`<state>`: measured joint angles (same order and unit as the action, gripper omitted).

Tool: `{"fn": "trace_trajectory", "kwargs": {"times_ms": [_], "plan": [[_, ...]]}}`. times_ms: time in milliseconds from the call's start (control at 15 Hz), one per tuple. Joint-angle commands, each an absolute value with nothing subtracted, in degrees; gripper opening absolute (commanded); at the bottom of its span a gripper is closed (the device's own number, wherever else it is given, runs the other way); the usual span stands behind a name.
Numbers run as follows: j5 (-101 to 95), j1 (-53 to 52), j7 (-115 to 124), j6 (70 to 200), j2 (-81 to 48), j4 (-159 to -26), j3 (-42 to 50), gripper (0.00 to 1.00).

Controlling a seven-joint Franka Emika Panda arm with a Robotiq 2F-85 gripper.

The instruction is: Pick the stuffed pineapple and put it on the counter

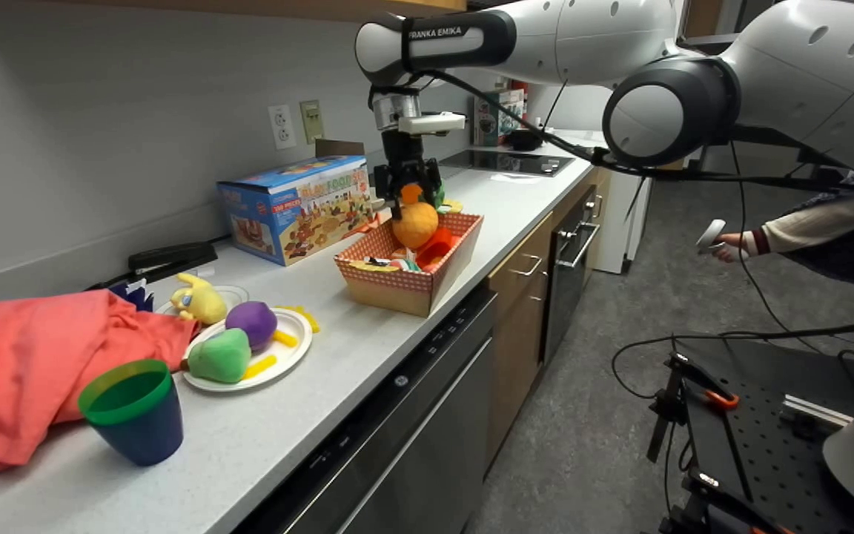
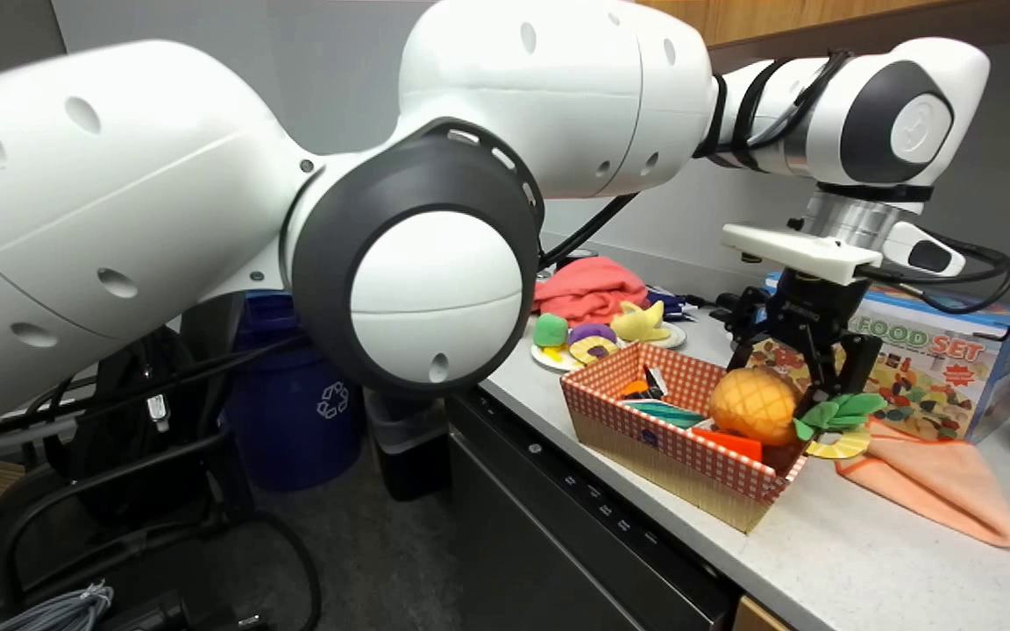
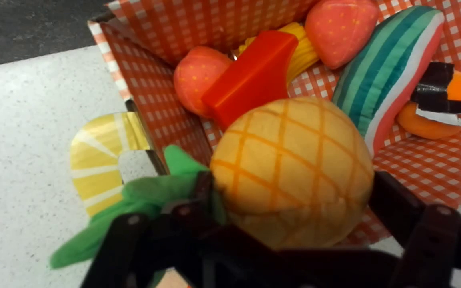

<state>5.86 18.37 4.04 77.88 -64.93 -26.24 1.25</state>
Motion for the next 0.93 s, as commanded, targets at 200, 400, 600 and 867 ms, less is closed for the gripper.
{"fn": "trace_trajectory", "kwargs": {"times_ms": [200, 400, 600, 867], "plan": [[5.1, 18.0, 3.4, 76.3, -66.1, -23.8, 1.6, 1.0], [5.0, 18.0, 3.4, 76.6, -66.1, -23.9, 1.7, 0.66], [4.9, 17.9, 3.4, 77.0, -65.7, -24.6, 1.8, 0.41], [4.8, 17.9, 3.4, 77.1, -65.5, -24.9, 1.8, 0.14]]}}
